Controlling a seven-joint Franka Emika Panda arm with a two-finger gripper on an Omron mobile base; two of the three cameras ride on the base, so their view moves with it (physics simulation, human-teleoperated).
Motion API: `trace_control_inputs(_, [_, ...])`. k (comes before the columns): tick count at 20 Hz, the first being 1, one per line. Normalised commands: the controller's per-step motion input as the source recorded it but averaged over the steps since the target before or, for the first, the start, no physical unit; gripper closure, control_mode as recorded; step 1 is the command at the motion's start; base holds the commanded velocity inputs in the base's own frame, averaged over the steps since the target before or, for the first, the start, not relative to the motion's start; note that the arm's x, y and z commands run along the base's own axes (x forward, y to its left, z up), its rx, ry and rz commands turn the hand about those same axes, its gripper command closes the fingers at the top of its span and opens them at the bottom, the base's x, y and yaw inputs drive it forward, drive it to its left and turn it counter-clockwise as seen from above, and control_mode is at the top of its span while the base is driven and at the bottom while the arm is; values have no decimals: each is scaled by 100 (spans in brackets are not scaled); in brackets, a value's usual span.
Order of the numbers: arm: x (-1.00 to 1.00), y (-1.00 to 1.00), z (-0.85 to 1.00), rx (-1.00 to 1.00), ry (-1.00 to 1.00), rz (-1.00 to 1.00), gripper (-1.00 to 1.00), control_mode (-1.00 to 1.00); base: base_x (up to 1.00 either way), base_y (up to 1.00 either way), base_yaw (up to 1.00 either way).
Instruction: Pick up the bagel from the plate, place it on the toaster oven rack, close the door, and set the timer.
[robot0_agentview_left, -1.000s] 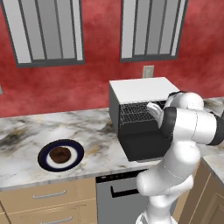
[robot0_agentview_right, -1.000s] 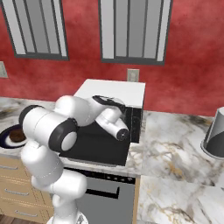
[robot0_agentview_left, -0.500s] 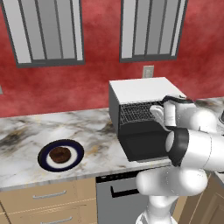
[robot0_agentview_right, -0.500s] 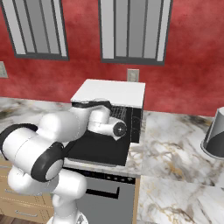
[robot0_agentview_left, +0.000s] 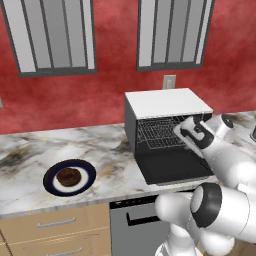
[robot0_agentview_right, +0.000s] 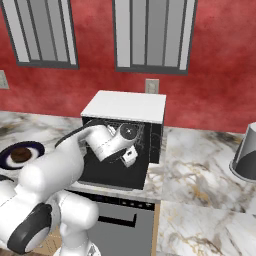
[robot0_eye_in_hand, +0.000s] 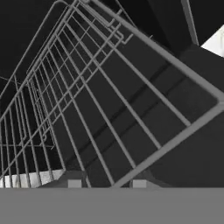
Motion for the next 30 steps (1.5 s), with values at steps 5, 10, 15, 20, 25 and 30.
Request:
trace_control_inputs(5, [-67, 0, -19, -9, 35, 0, -100, -100, 0, 0, 0])
trace_control_inputs(10, [-41, 0, 6, -11, 20, 0, -100, -100, 0, 0, 0])
trace_control_inputs(15, [-83, 8, 95, -4, -9, 5, -100, -100, 0, 0, 0])
trace_control_inputs(20, [-57, 55, 86, -11, -3, 18, -100, -100, 0, 0, 0])
trace_control_inputs(25, [-13, 97, 39, -22, 1, 28, -100, -100, 0, 0, 0])
trace_control_inputs(30, [0, 100, 15, -19, 11, 31, -100, -100, 0, 0, 0])
